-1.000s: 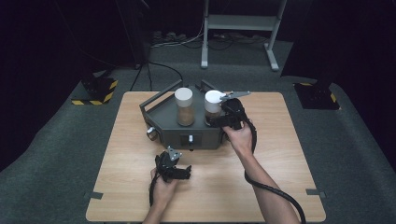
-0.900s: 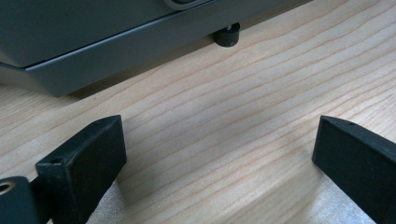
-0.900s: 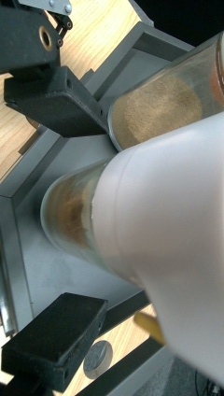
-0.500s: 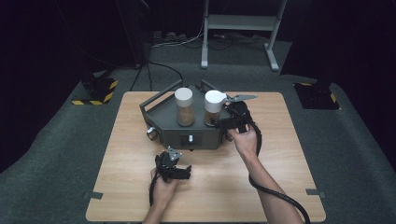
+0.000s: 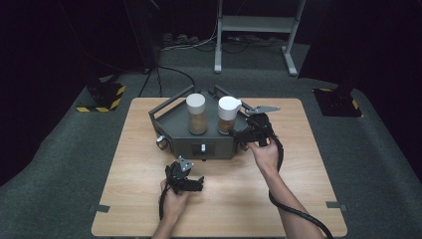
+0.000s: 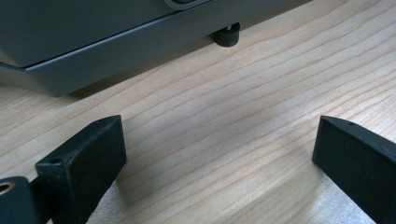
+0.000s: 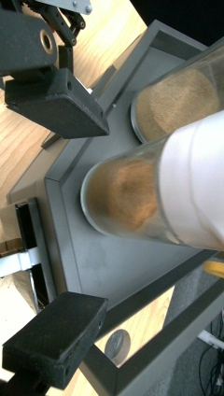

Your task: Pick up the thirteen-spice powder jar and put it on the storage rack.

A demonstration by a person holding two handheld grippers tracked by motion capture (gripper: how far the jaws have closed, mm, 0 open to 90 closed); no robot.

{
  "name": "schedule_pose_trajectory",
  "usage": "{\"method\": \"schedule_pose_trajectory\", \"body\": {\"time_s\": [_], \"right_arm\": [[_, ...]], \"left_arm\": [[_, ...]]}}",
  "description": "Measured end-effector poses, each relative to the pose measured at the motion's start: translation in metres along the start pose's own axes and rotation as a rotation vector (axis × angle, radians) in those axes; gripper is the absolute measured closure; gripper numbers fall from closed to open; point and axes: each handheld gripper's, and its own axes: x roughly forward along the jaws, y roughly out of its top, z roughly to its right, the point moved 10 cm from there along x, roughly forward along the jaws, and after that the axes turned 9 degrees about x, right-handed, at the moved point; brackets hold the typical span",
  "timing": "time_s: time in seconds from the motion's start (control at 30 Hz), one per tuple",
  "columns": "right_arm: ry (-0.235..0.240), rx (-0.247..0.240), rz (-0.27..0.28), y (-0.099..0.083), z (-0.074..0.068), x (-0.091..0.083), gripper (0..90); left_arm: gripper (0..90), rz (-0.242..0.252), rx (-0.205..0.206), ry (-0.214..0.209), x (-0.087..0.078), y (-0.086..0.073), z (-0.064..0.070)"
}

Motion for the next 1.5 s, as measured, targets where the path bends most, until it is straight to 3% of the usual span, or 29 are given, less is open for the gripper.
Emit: {"method": "schedule_pose_trajectory", "body": {"time_s": [0.77, 1.5], "right_arm": [[-0.014, 0.008, 0.023, -0.023, 0.012, -0.016, 15.0], [-0.030, 0.070, 0.023, -0.061, 0.035, -0.029, 15.1]], "left_arm": [[2.6, 0.000, -0.001, 0.000, 0.000, 0.000, 0.000], [2.6, 0.000, -0.001, 0.000, 0.000, 0.000, 0.000]]}}
